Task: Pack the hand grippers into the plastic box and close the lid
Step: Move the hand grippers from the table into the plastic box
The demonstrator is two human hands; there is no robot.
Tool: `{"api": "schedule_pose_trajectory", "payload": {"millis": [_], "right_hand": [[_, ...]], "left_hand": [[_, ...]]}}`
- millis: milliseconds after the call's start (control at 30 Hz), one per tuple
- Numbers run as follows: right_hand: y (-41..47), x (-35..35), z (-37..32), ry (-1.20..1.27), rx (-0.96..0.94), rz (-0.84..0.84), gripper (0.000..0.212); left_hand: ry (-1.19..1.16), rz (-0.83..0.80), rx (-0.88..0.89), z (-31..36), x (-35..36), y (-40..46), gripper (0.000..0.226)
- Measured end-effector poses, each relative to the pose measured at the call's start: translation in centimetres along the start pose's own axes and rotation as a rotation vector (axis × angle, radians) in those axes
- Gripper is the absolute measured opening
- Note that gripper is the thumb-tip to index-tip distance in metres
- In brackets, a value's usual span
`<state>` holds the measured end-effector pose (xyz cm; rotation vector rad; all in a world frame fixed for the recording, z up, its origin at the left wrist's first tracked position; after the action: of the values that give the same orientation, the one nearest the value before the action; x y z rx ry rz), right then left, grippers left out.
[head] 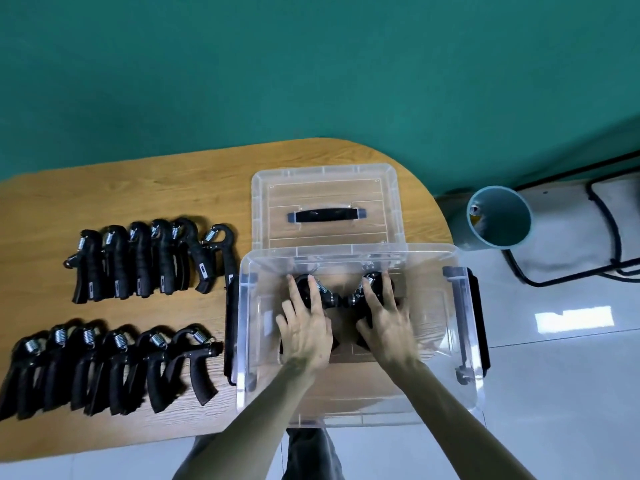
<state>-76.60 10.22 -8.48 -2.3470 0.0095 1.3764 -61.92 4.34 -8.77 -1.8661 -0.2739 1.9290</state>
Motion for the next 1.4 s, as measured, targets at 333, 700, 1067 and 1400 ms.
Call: {"api": "schedule_pose_trajectory", "payload": {"millis": [333, 700, 1067, 1400], "right_hand": [[0.2, 0.7, -0.8, -0.160, 0.023, -0.032, 0.082], [0.1, 2.3, -0.5, -0.274, 0.018, -0.183, 0.113], [-0.7, -3.5, -2.9, -0.318, -0.011, -0.009, 0.090], [-1.8, -11.2, -15.7, -0.339, -0.203, 0.204, 0.058]], "left_hand": [[0.065, 0.020, -0.001, 0.0, 1.3, 0.2, 0.084], [0.019, 0.060, -0.017, -0.3, 2.2, 0.6, 0.087], [-0.046, 0.077, 0.075, -0.2, -5.0, -0.6, 0.062], [-0.208, 0.378, 0.345, -5.0, -18.3, -3.2, 0.046]]}}
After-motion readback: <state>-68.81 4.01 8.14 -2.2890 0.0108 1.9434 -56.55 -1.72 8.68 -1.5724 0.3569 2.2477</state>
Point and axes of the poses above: each hand's wrist, its own y-axis towards the middle knuckle, its own x-axis out of the palm, z = x × y, the point moved 9 cm from there along y, towards the middle knuckle, and after that the axes turned 6 degrees about -x, right-handed, at the moved point
